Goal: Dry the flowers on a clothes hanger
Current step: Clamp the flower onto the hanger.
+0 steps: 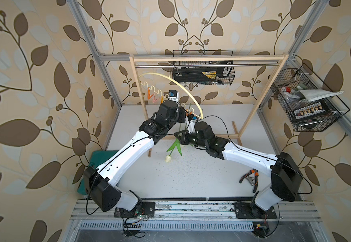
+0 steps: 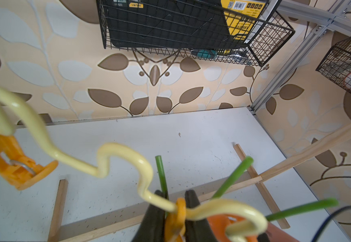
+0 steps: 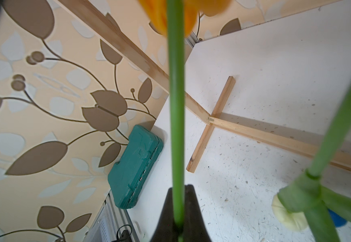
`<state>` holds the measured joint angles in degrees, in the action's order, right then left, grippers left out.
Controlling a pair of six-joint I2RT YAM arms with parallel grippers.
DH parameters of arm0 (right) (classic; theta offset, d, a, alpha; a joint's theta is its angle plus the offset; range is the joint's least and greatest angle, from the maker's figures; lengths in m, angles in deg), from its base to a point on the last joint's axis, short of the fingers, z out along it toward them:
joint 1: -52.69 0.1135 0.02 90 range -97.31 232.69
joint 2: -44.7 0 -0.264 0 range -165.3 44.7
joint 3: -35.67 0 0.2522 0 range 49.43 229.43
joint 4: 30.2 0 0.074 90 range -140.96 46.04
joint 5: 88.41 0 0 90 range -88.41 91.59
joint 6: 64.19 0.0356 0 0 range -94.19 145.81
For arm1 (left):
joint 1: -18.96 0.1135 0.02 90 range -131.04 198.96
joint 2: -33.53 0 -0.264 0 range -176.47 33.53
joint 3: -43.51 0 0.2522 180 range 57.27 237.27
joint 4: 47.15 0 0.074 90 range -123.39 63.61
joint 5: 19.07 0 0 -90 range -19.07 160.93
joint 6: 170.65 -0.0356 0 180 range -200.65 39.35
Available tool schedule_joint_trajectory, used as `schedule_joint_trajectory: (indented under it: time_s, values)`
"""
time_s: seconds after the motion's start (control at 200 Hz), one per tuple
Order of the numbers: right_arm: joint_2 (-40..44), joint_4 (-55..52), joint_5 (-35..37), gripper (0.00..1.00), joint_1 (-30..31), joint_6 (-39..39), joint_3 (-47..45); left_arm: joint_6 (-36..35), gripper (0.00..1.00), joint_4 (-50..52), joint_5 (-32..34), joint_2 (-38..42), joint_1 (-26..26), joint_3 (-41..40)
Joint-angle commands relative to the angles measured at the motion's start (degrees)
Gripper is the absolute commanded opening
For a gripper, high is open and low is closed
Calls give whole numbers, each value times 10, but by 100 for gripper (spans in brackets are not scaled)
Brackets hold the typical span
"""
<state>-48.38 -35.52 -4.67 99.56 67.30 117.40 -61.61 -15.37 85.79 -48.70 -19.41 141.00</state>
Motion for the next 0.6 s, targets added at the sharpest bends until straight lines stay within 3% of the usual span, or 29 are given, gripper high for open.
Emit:
schedule_joint_trajectory:
  time_s: [0.0, 0.175, 0.385, 0.595]
  values:
    - [-8, 12, -7, 0, -2, -19, 33, -4, 19, 7, 0, 12, -5, 17]
    - [-11, 16, -12, 0, 0, -14, 30, -4, 20, 6, 2, 15, -4, 16]
    - [-10, 15, -13, 0, 0, -12, 29, 0, 45, 2, 5, 15, -4, 10]
    - [-16, 12, -20, 0, 0, -10, 33, 3, 54, 2, 1, 18, -4, 11]
